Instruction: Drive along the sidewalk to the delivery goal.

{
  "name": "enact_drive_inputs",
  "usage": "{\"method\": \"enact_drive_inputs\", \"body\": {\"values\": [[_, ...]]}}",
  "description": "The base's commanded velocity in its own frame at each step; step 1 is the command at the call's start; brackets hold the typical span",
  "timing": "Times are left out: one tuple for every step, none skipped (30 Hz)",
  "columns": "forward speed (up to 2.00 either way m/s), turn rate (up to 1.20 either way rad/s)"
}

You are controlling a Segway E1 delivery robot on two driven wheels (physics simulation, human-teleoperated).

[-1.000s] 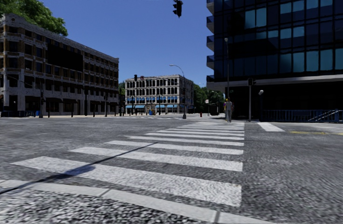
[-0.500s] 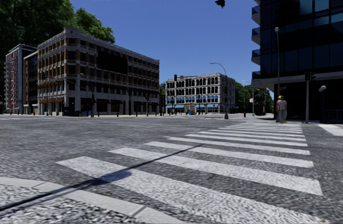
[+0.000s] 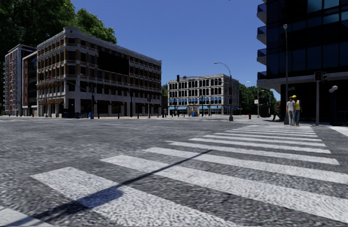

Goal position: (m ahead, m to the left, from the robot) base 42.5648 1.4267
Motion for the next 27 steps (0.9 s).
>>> {"method": "enact_drive_inputs", "body": {"values": [[1.23, 0.0], [1.23, 0.0], [1.23, 0.0], [1.23, 0.0], [1.23, 0.0], [1.23, 0.0], [1.23, 0.0], [1.23, 0.0], [1.23, 0.0], [1.23, 0.0], [1.23, 0.0], [1.23, 0.0], [1.23, 0.0], [1.22, 0.0], [1.22, 0.0], [1.2, 0.0], [1.2, 0.0], [1.2, 0.0], [1.19, 0.0], [1.19, 0.0], [1.17, 0.0], [1.14, 0.0], [1.09, 0.0], [1.09, 0.0], [1.04, 0.0], [1.0, 0.0], [0.98, 0.0]]}}
